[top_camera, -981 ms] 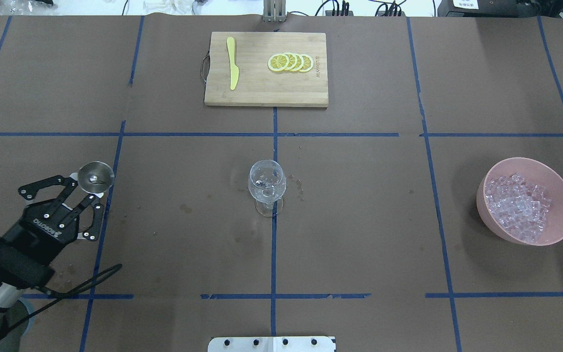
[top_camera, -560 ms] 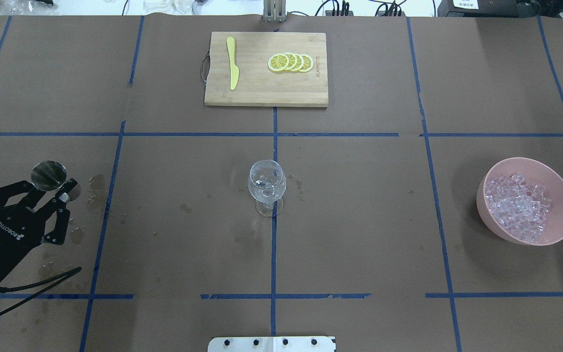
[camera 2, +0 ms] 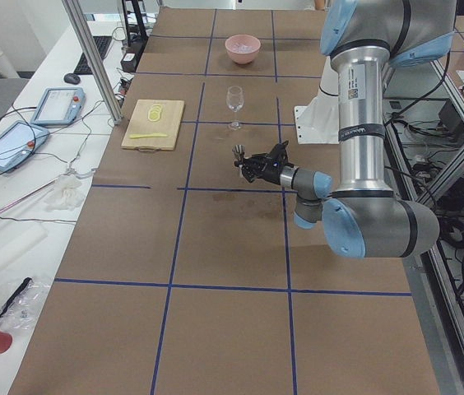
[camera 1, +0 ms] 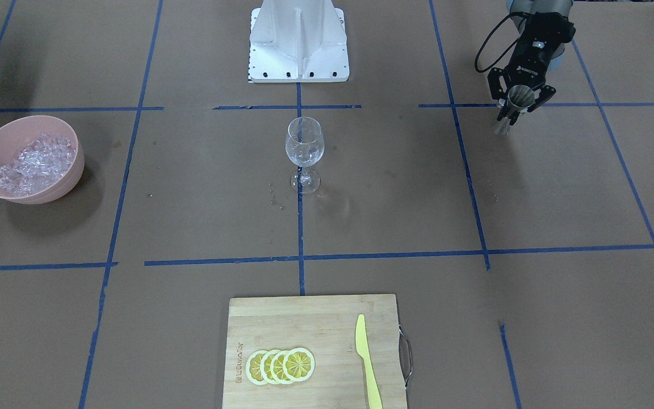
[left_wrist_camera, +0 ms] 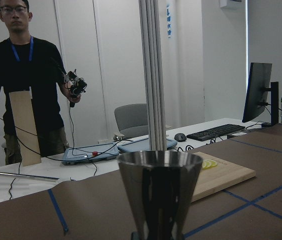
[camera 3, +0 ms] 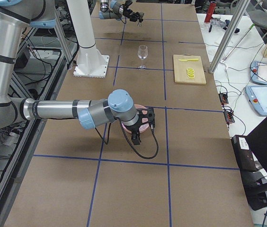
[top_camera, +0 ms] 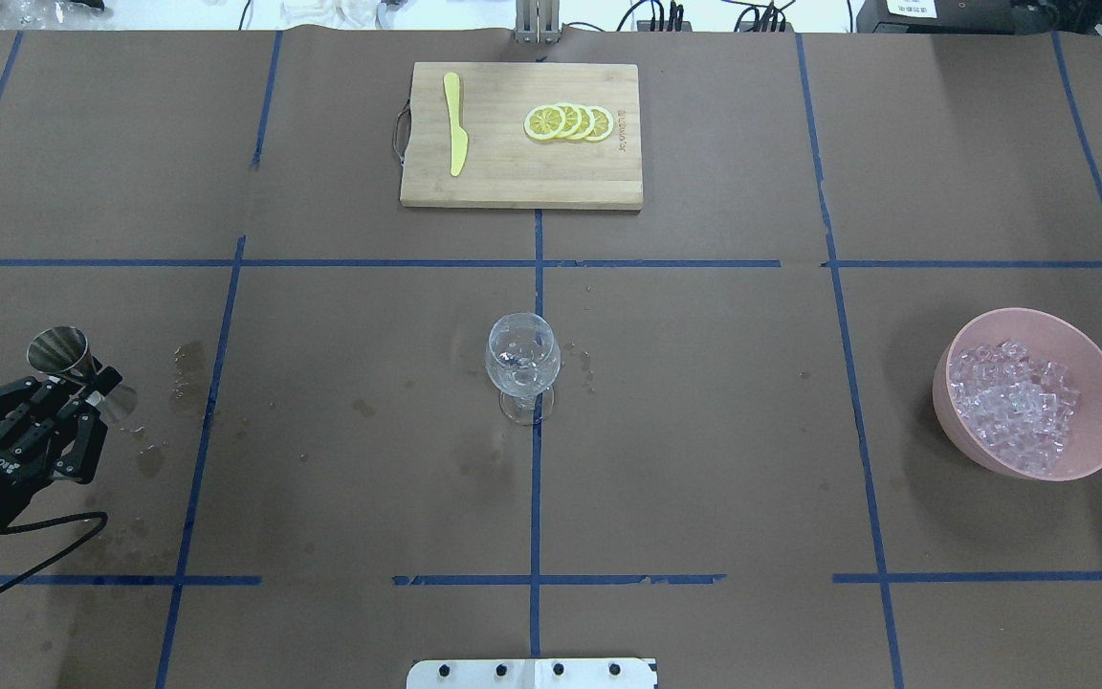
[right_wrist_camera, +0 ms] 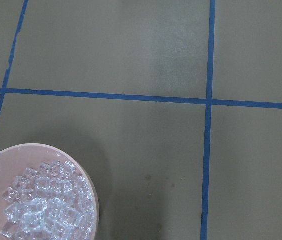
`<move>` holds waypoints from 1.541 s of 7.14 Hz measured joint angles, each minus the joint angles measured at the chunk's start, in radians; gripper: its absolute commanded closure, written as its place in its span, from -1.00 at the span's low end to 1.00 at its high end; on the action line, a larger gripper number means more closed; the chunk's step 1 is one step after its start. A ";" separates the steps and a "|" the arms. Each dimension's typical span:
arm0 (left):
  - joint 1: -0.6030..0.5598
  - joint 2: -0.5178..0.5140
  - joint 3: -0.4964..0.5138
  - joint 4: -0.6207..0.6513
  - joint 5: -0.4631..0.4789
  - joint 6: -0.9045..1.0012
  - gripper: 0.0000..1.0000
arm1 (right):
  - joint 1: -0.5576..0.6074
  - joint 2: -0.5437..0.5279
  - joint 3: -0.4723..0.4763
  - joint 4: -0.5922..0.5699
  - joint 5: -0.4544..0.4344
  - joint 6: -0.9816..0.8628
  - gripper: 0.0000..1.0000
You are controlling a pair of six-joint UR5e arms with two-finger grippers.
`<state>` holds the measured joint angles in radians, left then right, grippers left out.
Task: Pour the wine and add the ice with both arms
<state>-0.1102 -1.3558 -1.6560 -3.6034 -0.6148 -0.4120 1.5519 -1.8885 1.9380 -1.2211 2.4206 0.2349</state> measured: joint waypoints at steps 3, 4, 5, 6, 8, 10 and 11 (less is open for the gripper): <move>-0.011 -0.003 0.043 0.067 0.022 -0.189 1.00 | 0.006 -0.001 0.002 0.001 0.000 0.000 -1.00; -0.014 -0.011 0.046 0.091 0.036 -0.215 1.00 | 0.008 -0.001 0.002 0.001 0.000 -0.001 -1.00; -0.017 -0.018 0.050 0.115 0.042 -0.252 1.00 | 0.010 -0.002 0.001 0.001 -0.001 -0.002 -1.00; -0.018 -0.029 0.062 0.139 0.045 -0.285 1.00 | 0.012 -0.004 0.001 0.001 -0.001 -0.005 -1.00; -0.019 -0.069 0.112 0.158 0.056 -0.310 1.00 | 0.017 -0.012 0.002 0.002 -0.001 -0.006 -1.00; -0.019 -0.120 0.177 0.161 0.083 -0.313 1.00 | 0.020 -0.015 0.002 0.002 -0.002 -0.007 -1.00; -0.019 -0.138 0.206 0.163 0.091 -0.312 1.00 | 0.020 -0.016 0.002 0.002 -0.002 -0.008 -1.00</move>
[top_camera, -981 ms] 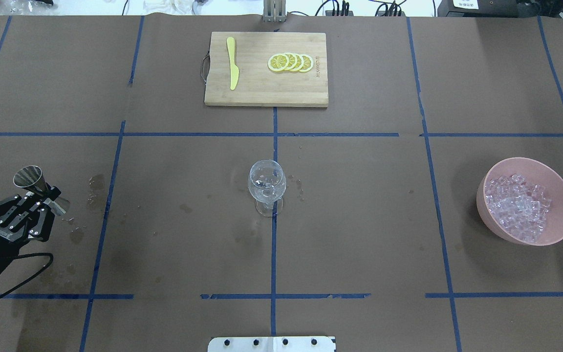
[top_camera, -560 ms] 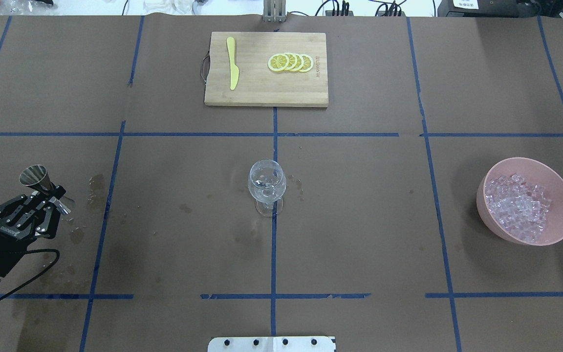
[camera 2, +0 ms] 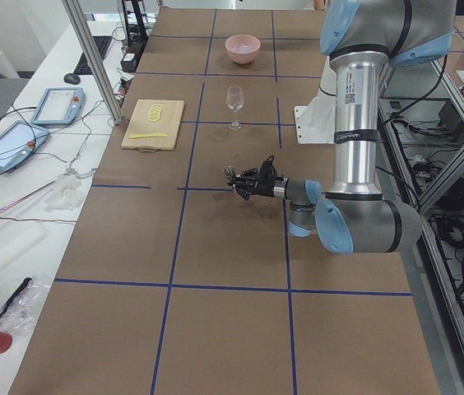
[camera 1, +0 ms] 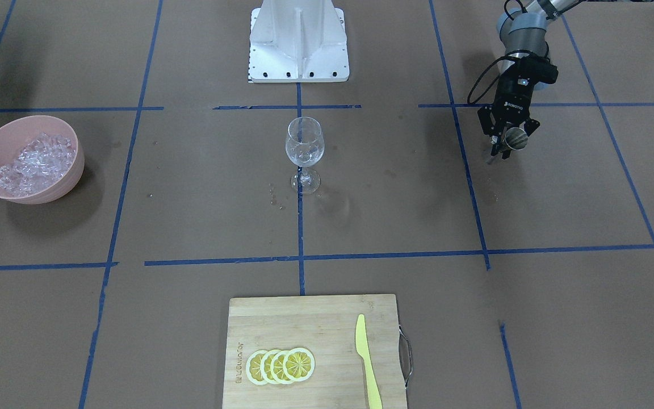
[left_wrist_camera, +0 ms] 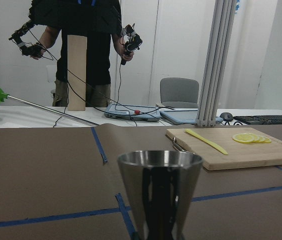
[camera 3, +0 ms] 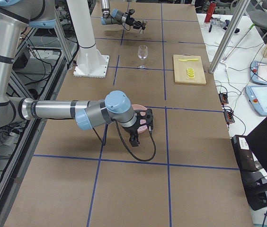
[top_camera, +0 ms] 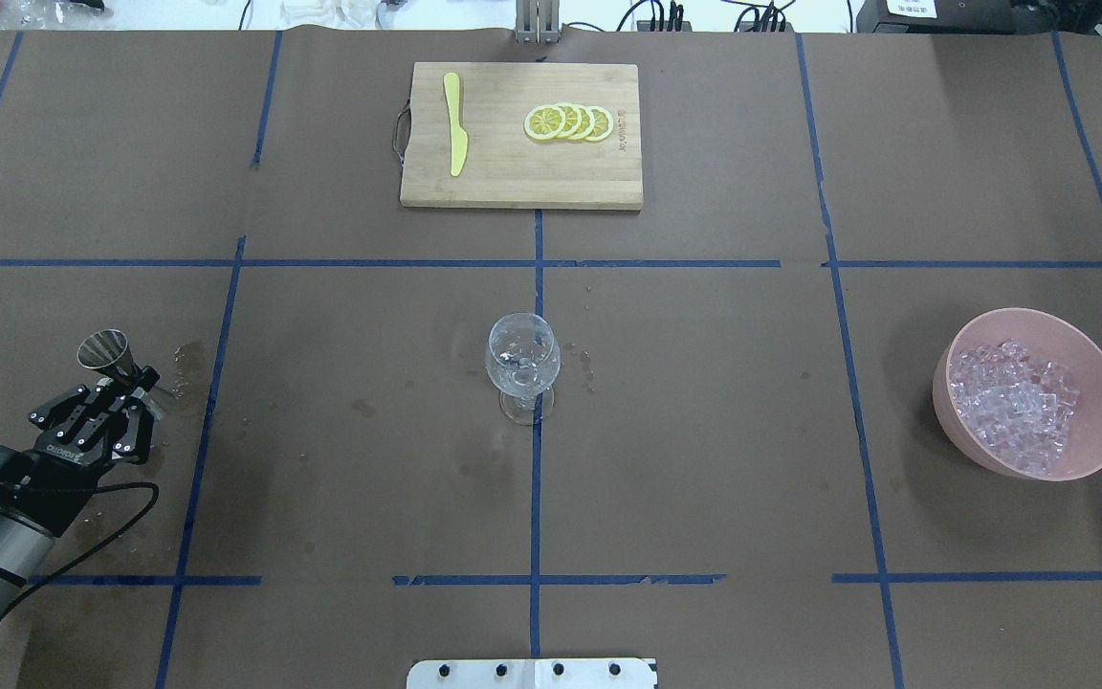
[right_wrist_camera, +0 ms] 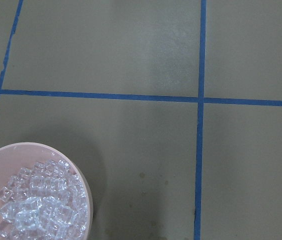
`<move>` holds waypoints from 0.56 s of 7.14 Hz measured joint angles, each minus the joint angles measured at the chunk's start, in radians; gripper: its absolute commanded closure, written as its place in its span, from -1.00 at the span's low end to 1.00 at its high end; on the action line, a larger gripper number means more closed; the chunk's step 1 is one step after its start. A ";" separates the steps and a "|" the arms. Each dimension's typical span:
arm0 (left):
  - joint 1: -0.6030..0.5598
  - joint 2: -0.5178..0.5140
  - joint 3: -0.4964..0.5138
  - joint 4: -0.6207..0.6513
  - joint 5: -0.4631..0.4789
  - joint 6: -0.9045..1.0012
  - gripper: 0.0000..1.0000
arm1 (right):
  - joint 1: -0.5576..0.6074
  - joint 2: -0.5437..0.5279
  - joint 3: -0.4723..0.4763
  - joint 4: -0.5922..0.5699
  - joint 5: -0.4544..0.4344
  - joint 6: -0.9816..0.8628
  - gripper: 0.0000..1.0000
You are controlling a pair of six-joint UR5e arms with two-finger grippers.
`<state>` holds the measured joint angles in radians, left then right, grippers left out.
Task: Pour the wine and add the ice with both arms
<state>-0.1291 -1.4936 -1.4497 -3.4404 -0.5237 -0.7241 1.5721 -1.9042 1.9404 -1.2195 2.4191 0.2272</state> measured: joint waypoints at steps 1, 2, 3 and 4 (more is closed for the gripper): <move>0.000 -0.009 0.016 0.008 0.003 0.001 1.00 | 0.000 0.000 0.000 0.000 0.000 0.000 -1.00; 0.000 -0.012 0.022 0.023 0.004 0.001 1.00 | 0.000 0.000 -0.001 0.000 0.000 0.000 -1.00; -0.001 -0.014 0.024 0.034 0.004 0.001 1.00 | 0.000 0.000 -0.001 0.000 0.000 -0.001 -1.00; -0.002 -0.016 0.024 0.040 0.003 0.002 1.00 | 0.001 0.000 -0.001 0.000 0.000 -0.001 -1.00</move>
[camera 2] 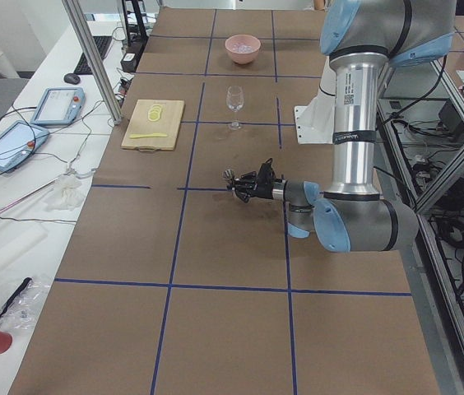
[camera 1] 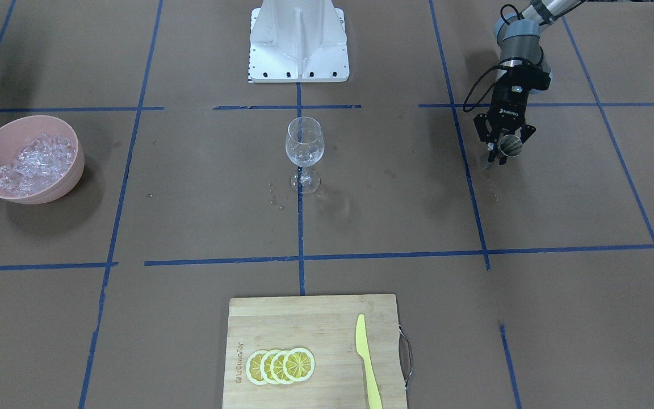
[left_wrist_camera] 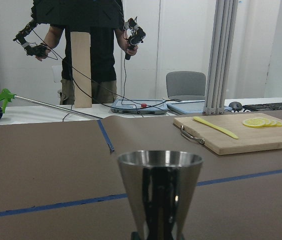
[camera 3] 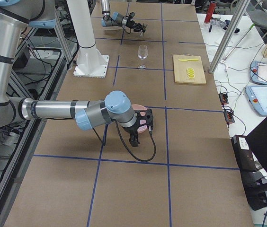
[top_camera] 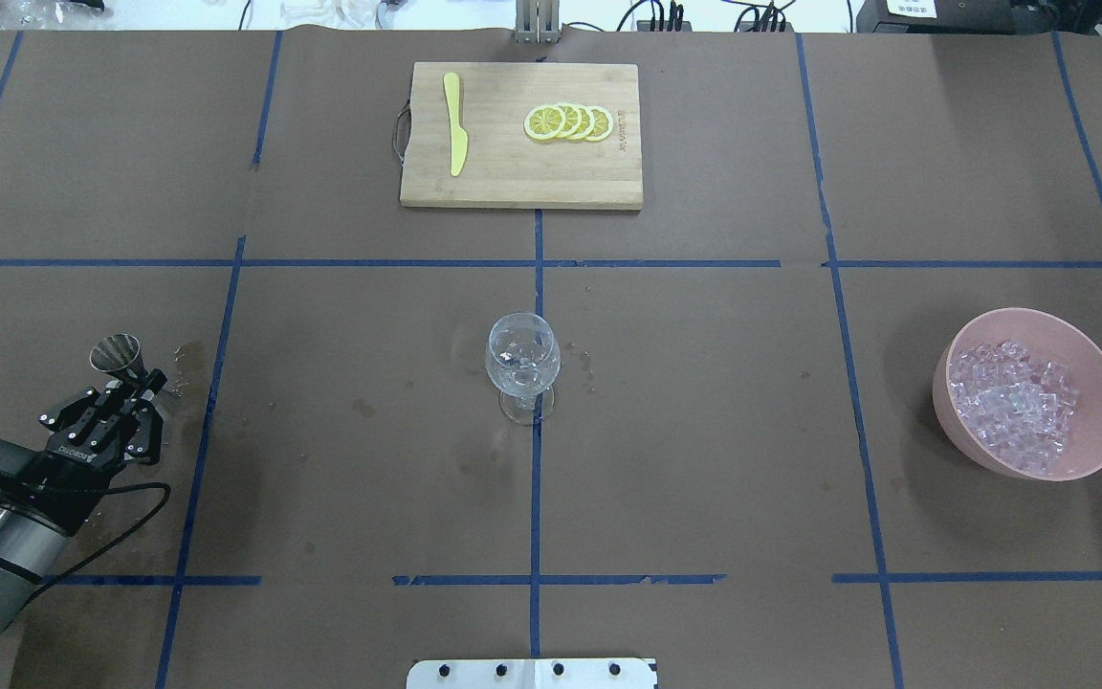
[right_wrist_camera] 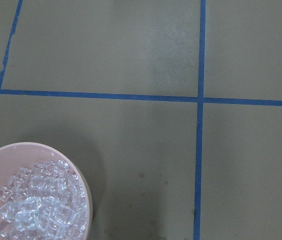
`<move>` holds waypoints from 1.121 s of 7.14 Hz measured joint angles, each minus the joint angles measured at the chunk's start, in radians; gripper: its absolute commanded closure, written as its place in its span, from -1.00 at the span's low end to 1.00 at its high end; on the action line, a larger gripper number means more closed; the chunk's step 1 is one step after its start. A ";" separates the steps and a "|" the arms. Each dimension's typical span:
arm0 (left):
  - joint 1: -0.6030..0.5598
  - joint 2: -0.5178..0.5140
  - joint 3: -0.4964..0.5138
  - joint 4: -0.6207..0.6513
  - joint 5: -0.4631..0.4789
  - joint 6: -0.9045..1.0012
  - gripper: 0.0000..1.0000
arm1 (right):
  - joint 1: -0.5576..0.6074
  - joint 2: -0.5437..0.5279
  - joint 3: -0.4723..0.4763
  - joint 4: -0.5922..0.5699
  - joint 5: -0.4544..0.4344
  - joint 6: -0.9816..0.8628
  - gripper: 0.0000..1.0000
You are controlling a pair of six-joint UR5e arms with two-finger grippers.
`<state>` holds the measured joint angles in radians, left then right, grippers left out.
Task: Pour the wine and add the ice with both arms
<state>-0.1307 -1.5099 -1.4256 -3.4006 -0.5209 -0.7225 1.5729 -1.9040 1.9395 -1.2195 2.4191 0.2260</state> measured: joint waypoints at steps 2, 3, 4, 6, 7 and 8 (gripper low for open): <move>-0.002 -0.010 0.000 0.014 -0.001 -0.001 0.95 | 0.002 0.000 0.000 0.000 -0.001 -0.001 -1.00; -0.002 -0.014 0.000 0.020 -0.001 -0.002 0.89 | 0.002 0.000 0.000 0.000 0.000 -0.002 -1.00; -0.003 -0.016 0.002 0.023 -0.001 -0.002 0.87 | 0.002 -0.001 0.000 0.000 0.000 -0.002 -1.00; -0.003 -0.020 0.011 0.025 -0.001 -0.003 0.82 | 0.002 -0.002 -0.001 0.000 -0.001 -0.002 -1.00; -0.003 -0.026 0.016 0.025 -0.001 -0.003 0.80 | 0.002 -0.002 -0.002 0.000 -0.001 -0.002 -1.00; -0.003 -0.030 0.021 0.025 -0.001 -0.003 0.78 | 0.002 -0.002 -0.002 0.000 -0.001 -0.002 -1.00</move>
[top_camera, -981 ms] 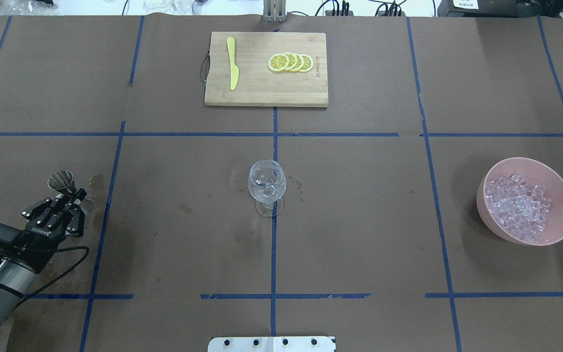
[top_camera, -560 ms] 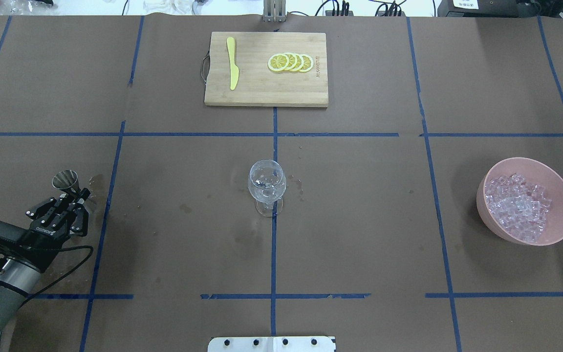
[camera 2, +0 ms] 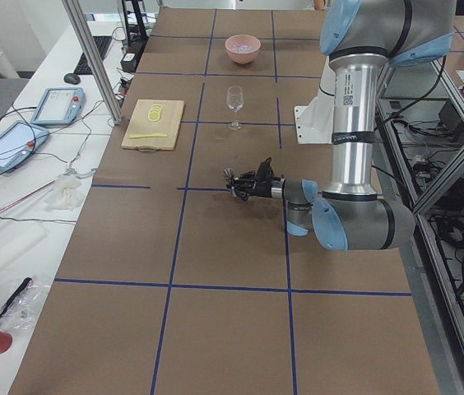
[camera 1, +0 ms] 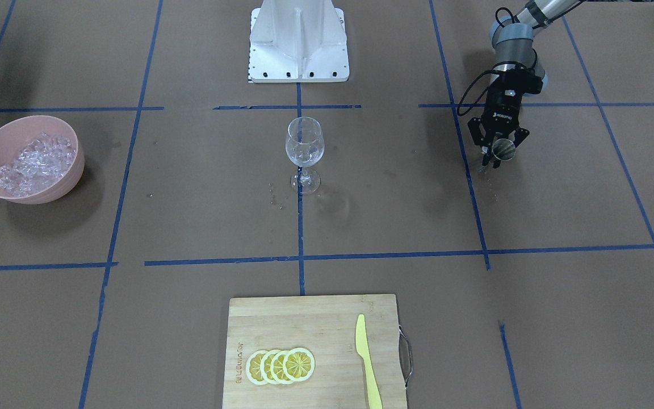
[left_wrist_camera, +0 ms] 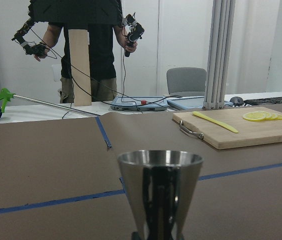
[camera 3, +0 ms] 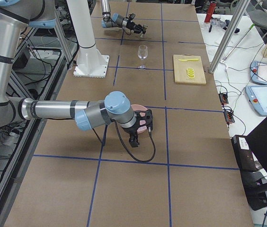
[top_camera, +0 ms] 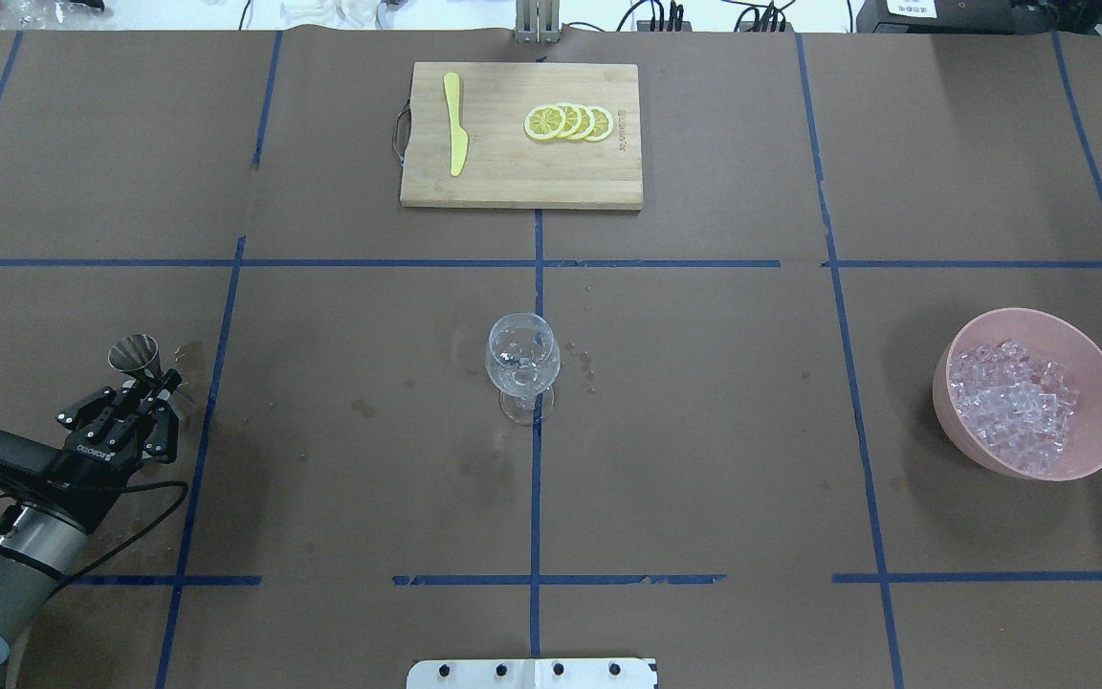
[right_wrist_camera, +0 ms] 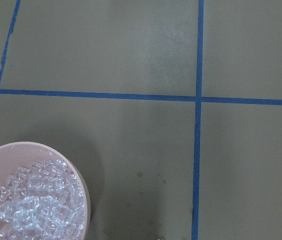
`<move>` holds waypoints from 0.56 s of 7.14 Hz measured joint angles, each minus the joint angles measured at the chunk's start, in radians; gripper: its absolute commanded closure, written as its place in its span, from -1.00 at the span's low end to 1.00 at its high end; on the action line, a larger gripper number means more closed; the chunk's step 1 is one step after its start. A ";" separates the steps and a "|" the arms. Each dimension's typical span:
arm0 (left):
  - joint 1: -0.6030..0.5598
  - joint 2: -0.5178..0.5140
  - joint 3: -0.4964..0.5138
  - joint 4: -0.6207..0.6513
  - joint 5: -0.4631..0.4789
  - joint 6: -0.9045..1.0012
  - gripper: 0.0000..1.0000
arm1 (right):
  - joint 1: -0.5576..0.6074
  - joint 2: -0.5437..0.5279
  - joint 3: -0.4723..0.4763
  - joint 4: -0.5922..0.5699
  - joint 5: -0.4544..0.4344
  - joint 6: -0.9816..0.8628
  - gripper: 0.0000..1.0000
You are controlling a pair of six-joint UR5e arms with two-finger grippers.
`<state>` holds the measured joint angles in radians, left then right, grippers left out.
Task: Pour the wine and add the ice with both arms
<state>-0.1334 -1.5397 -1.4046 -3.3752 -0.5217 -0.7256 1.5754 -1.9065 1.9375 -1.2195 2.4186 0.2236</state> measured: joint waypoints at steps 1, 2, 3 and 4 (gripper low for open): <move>0.000 -0.002 0.005 -0.001 0.000 0.000 0.76 | 0.000 0.000 0.000 0.000 0.000 0.000 -1.00; 0.000 -0.005 0.009 -0.001 0.000 0.000 0.73 | 0.000 0.000 0.000 0.000 0.000 0.000 -1.00; 0.000 -0.009 0.014 -0.001 0.000 0.000 0.68 | 0.000 0.000 0.001 0.000 0.000 0.000 -1.00; 0.000 -0.015 0.021 0.000 0.000 0.000 0.59 | 0.000 -0.001 0.001 0.000 -0.001 0.000 -1.00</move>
<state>-0.1332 -1.5549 -1.3837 -3.3753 -0.5216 -0.7256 1.5754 -1.9072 1.9388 -1.2195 2.4180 0.2233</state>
